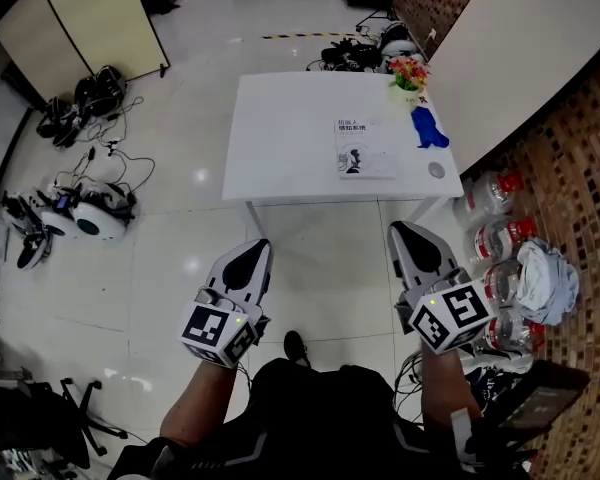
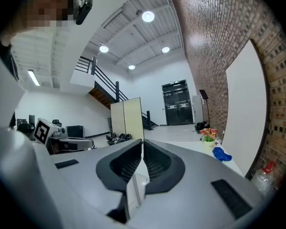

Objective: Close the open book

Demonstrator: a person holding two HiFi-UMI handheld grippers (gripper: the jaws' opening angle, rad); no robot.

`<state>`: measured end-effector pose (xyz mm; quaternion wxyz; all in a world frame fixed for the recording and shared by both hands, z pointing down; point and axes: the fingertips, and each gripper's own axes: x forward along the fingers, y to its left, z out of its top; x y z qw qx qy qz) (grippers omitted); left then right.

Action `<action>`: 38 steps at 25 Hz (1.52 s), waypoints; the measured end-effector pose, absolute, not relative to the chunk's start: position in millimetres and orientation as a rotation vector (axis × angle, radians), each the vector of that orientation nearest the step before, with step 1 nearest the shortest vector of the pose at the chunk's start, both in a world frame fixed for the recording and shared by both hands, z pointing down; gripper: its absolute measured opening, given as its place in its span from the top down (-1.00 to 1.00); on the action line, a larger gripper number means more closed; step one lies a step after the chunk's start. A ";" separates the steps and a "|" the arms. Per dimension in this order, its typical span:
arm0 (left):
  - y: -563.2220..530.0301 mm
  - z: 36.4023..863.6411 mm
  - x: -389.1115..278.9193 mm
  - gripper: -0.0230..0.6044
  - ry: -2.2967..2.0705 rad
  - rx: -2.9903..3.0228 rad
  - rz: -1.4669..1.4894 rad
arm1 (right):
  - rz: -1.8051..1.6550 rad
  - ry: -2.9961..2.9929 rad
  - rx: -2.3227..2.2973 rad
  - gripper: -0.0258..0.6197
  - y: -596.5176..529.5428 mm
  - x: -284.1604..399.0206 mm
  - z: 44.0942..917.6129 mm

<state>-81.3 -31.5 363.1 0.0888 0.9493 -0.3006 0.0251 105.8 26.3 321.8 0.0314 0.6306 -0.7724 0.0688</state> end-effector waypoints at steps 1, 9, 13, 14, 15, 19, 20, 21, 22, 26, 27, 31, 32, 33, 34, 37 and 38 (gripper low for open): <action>-19.6 360.9 -78.1 0.93 -0.910 2.836 0.085 | 0.208 -2.380 1.949 0.89 41.2 109.1 320.3; 120.0 342.4 -51.2 0.93 -0.998 2.815 0.053 | 0.212 -2.471 1.839 0.89 167.3 117.7 323.8; 181.2 330.3 -52.9 0.93 -1.000 2.842 0.093 | 0.223 -2.495 1.836 0.89 219.5 113.9 322.1; 193.6 328.6 -54.3 0.93 -0.995 2.853 0.107 | 0.221 -2.498 1.845 0.89 229.7 111.9 320.3; 205.0 328.2 -55.9 0.93 -0.986 2.867 0.124 | 0.223 -2.501 1.858 0.89 239.4 109.1 318.3; 247.9 329.6 -79.9 0.93 -0.942 2.899 0.145 | 0.185 -2.512 1.881 0.89 275.6 77.6 309.7; 259.9 330.0 -90.7 0.93 -0.928 2.905 0.134 | 0.172 -2.503 1.882 0.89 285.2 66.5 309.8; 272.2 331.1 -102.0 0.93 -0.913 2.911 0.126 | 0.166 -2.489 1.889 0.89 295.3 56.2 311.1; 284.3 332.7 -113.1 0.93 -0.897 2.916 0.119 | 0.166 -2.471 1.902 0.89 306.0 46.9 313.2; 326.0 338.1 -155.4 0.92 -0.827 2.917 0.098 | 0.217 -2.409 1.958 0.89 349.3 9.8 320.1; 335.4 339.3 -166.2 0.93 -0.817 2.916 0.107 | 0.221 -2.411 1.956 0.89 360.6 -2.4 320.1; 372.9 336.1 -185.4 0.93 -0.736 2.978 0.159 | 0.178 -2.409 1.951 0.89 401.1 -34.9 311.3; 381.4 334.1 -185.2 0.93 -0.715 2.976 0.149 | 0.180 -2.397 1.958 0.89 410.5 -36.5 309.7; 389.5 333.0 -184.3 0.93 -0.700 2.969 0.141 | 0.185 -2.388 1.965 0.89 420.1 -36.6 308.9; 397.0 332.1 -182.6 0.93 -0.691 2.966 0.138 | 0.191 -2.384 1.972 0.89 429.6 -35.5 308.4; 415.1 323.2 -171.5 0.93 -0.685 2.967 0.115 | 0.192 -2.389 1.985 0.89 454.1 -26.5 303.3; 420.4 318.4 -166.7 0.93 -0.688 2.968 0.104 | 0.181 -2.391 1.986 0.89 460.8 -22.3 300.6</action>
